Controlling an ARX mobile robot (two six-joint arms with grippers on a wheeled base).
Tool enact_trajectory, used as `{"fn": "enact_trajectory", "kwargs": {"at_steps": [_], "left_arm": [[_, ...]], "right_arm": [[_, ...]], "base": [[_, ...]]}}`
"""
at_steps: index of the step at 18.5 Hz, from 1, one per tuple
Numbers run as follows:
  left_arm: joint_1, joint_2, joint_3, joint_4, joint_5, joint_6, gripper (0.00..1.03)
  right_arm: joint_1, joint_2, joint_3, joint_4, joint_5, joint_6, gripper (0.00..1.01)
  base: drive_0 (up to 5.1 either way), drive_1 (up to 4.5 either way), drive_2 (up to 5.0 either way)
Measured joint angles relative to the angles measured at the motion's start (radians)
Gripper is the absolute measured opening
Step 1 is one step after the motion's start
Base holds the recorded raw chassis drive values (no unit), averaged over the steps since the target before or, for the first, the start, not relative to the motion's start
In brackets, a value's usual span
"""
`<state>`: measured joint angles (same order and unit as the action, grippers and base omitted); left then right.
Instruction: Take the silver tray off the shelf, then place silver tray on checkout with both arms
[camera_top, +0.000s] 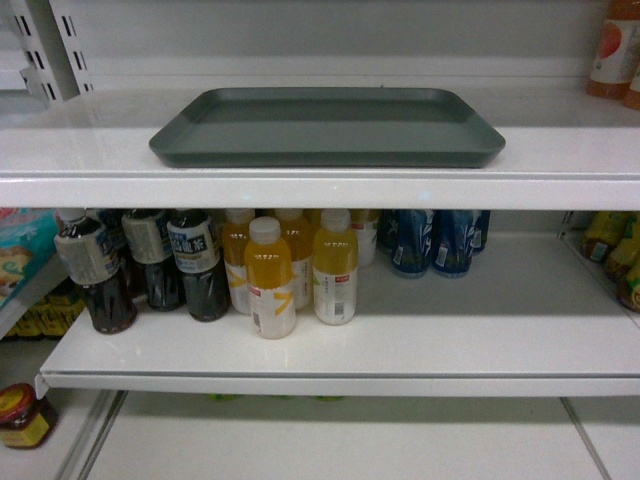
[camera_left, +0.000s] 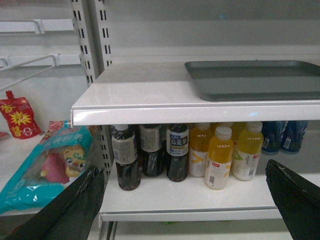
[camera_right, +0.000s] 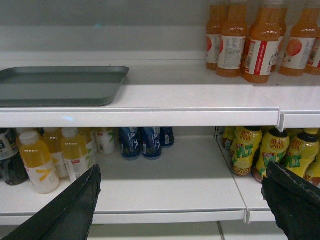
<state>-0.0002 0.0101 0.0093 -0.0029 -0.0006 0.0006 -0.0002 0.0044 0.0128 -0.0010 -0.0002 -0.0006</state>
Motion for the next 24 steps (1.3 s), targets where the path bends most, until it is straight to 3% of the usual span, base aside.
{"fn": "enact_trajectory", "kwargs": {"at_steps": [14,24], "left_arm": [[0.000,0.000,0.000,-0.001,0.001,0.000,0.98],[0.000,0.000,0.000,0.000,0.000,0.000,0.98]], "right_arm": [[0.000,0.000,0.000,-0.005,0.000,0.000,0.98],[0.000,0.000,0.000,-0.003,0.000,0.000,0.98]], "base": [[0.1,4.17,-4.0],[0.0,0.10,-0.1]]}}
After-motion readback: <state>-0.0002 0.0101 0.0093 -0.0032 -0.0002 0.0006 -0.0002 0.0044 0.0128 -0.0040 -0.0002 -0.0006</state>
